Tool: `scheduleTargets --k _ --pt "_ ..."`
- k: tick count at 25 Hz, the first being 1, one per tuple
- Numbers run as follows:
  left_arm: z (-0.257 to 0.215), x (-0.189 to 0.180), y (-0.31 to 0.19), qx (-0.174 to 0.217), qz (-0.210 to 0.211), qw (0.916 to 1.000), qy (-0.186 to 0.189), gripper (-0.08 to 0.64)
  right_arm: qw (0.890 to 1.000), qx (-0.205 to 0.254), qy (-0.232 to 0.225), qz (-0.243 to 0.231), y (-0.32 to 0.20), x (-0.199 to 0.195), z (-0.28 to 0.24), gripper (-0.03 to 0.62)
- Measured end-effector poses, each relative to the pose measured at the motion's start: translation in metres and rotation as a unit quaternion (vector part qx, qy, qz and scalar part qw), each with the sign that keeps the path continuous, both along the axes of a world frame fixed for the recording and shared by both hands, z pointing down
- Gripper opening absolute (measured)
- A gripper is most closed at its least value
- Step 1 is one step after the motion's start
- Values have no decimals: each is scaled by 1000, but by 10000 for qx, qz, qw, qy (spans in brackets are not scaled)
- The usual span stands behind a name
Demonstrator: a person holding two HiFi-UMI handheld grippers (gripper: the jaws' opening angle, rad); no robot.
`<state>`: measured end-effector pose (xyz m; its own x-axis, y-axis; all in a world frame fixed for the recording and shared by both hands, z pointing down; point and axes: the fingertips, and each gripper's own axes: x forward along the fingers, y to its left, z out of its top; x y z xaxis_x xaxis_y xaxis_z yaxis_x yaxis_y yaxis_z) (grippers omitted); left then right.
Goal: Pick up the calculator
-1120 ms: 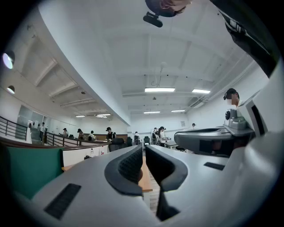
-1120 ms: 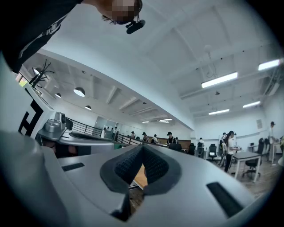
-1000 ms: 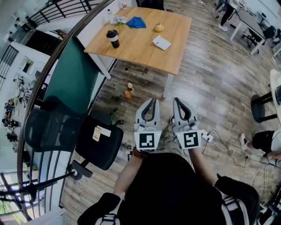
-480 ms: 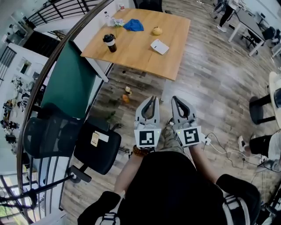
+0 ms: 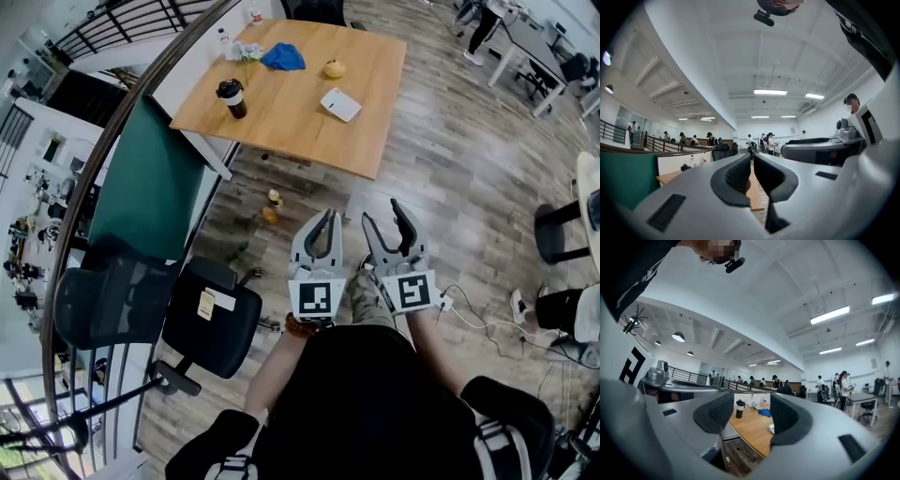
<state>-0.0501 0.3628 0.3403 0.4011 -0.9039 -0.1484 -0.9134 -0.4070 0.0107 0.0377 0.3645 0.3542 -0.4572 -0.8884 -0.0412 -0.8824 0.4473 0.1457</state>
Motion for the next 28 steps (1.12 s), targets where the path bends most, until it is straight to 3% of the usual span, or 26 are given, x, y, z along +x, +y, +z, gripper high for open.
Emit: scheduleTargets --k 8,15,19,23,28 --pt "9 -6 -20 -158 -16 9998 -86 40 9988 -464 -36 -153 -22 -5 18 385" --pt "21 -11 -43 -312 -106 9994 -131 40 9987 -188 181 -448 -43 -19 13 526" --pt "27 -11 -60 -379 -137 9991 -157 40 9976 -409 36 -563 -56 -16 19 593" --pt "32 -7 -78 -493 -122 9984 -251 40 9952 -817 139 -518 -68 -4 31 603" --pt "33 8 -100 -513 -46 9982 -295 40 9943 -922 -50 -525 -87 14 40 603"
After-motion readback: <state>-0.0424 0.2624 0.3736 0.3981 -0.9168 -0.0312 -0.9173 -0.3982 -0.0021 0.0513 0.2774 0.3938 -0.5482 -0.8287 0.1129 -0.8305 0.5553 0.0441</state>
